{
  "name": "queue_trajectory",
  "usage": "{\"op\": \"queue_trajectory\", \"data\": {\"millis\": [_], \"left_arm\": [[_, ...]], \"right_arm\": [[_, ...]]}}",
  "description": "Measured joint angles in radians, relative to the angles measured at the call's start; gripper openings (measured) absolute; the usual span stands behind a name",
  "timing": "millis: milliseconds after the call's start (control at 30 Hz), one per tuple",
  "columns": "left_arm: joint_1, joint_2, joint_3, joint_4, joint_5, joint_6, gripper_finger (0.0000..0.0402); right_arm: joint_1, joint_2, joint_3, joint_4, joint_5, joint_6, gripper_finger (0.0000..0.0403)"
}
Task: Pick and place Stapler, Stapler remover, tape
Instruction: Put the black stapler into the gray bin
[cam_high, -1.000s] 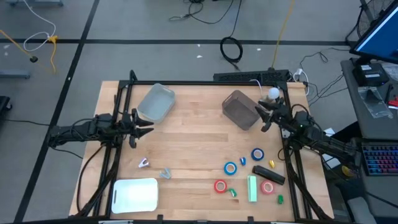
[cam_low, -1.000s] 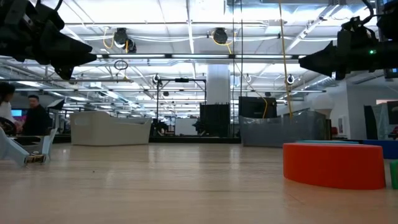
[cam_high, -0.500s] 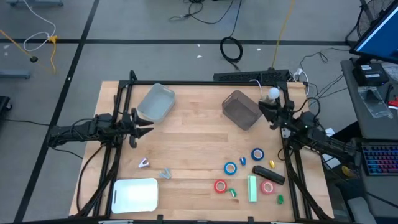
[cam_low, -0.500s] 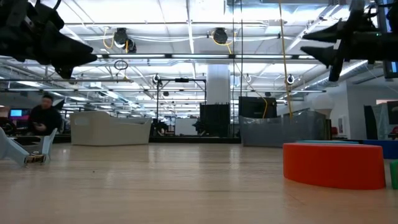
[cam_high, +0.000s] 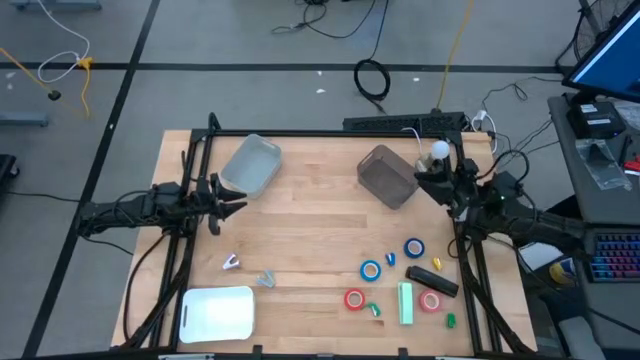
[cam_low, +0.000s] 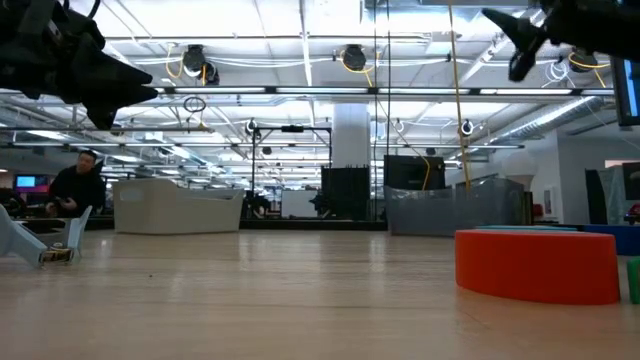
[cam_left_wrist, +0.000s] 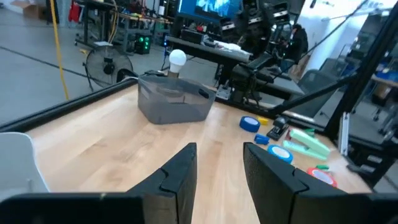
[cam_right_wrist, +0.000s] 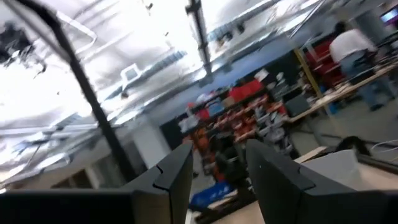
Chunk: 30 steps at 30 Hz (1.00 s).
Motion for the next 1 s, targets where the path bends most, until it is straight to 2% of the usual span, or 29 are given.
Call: {"op": "queue_trajectory", "data": {"millis": [167, 433, 567, 733, 867, 1000], "left_arm": [[0.0, 0.001, 0.0, 0.039, 0.0, -0.03, 0.0136], [0.0, 0.001, 0.0, 0.083, 0.0, -0.03, 0.0136], [0.0, 0.001, 0.0, 0.082, 0.0, -0.03, 0.0136], [0.0, 0.001, 0.0, 0.124, 0.0, -0.032, 0.0136], [0.0, 0.001, 0.0, 0.194, 0.0, -0.031, 0.0136], [0.0, 0.001, 0.0, 0.259, 0.0, -0.031, 0.0136]], "right_arm": [[0.084, 0.191, 0.191, -0.265, -0.078, -0.037, 0.0141], [0.2, 0.425, 0.479, -0.853, -0.182, -0.082, 0.0141], [0.246, 0.47, 0.578, -1.151, -0.187, -0.072, 0.0141], [0.305, 0.482, 0.649, -1.432, -0.187, 0.017, 0.0141], [0.362, 0.483, 0.667, -1.568, -0.186, 0.105, 0.0141], [0.421, 0.493, 0.667, -1.626, -0.185, 0.176, 0.0141]]}}
